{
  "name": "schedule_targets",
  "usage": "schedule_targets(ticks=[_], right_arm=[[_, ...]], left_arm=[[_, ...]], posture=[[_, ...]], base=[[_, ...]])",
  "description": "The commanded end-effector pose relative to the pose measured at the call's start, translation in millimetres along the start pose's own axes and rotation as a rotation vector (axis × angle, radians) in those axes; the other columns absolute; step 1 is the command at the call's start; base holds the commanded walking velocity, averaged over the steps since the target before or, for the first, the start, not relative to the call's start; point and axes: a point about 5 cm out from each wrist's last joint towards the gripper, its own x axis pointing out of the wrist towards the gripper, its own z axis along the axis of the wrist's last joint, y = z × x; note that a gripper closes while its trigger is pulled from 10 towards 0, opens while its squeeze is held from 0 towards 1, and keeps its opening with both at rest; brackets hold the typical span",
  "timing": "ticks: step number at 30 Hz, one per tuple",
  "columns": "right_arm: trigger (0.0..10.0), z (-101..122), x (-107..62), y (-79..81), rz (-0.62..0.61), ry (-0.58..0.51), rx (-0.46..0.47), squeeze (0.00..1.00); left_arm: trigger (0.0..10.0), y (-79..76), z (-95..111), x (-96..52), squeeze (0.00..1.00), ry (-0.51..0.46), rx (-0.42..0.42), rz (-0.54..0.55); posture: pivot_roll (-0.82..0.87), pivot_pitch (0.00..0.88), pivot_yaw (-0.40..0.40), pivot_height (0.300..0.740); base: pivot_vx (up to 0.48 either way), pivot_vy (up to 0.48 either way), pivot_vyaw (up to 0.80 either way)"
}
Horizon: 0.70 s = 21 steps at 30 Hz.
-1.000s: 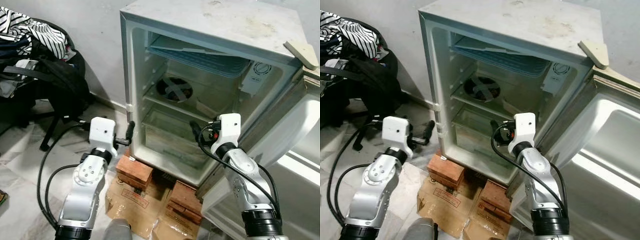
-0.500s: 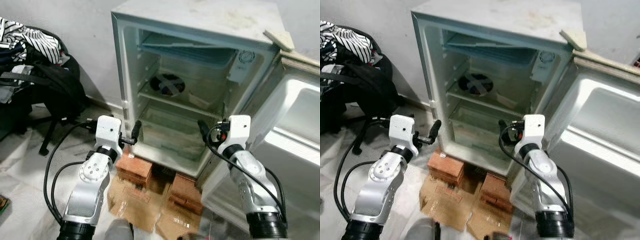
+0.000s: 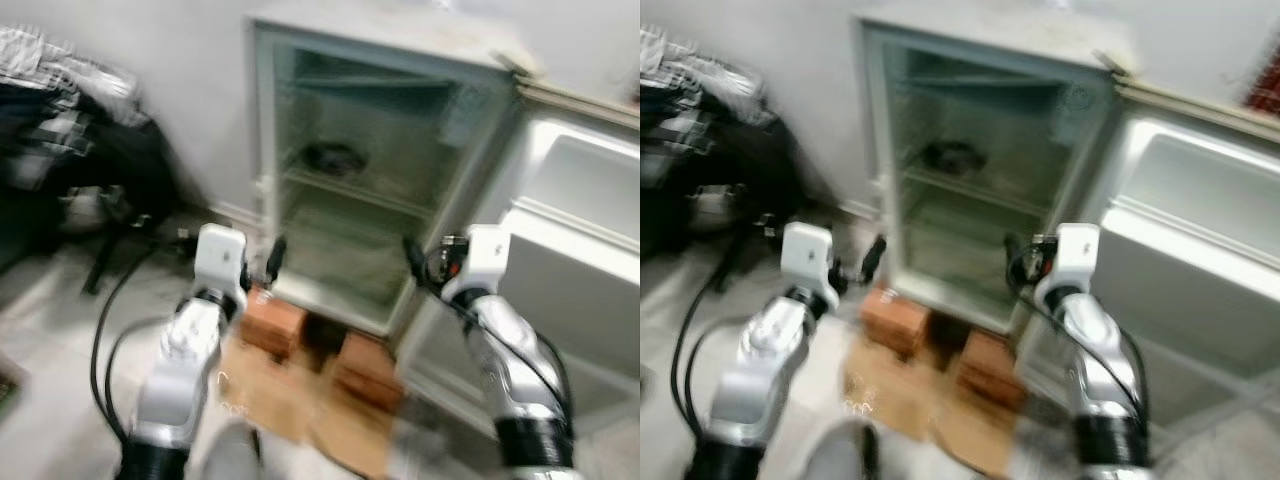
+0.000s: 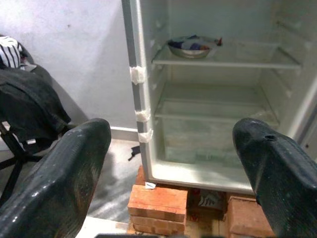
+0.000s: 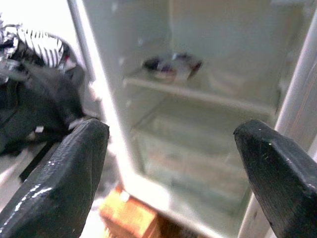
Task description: Restocking fridge
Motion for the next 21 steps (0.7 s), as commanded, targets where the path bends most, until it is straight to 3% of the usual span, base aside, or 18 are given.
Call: schedule_targets(ticks=[1, 7, 15, 21], right_arm=[[10.0, 6.9, 3.6, -0.4, -0.001, -0.024, -0.007, 0.0], [10.0, 6.5, 3.0, -5.8, -0.037, -0.025, -0.017, 0.0], [10.0, 6.9, 1.2, -8.5, -0.057, -0.037, -0.008, 0.0], [10.0, 1.3, -0.9, -7.1, -0.003, 0.005, -0.018, 0.0]], left_arm=[[10.0, 1.8, 14.4, 5.4, 0.0, -0.052, 0.025, 0.001], [10.0, 2.4, 14.3, 5.7, 0.0, -0.052, 0.023, 0.002], [10.0, 2.0, 15.1, 4.2, 0.0, -0.076, -0.012, -0.033], [10.0, 1.3, 15.3, 3.6, 0.0, -0.078, -0.02, -0.028]], posture=[[0.03, 0.0, -0.024, 0.74], [0.03, 0.0, -0.019, 0.74], [0.02, 0.0, -0.02, 0.74], [0.02, 0.0, -0.028, 0.74]], base=[[0.0, 0.0, 0.0], [0.0, 0.0, 0.0], [0.0, 0.0, -0.75], [0.0, -0.451, 0.0]])
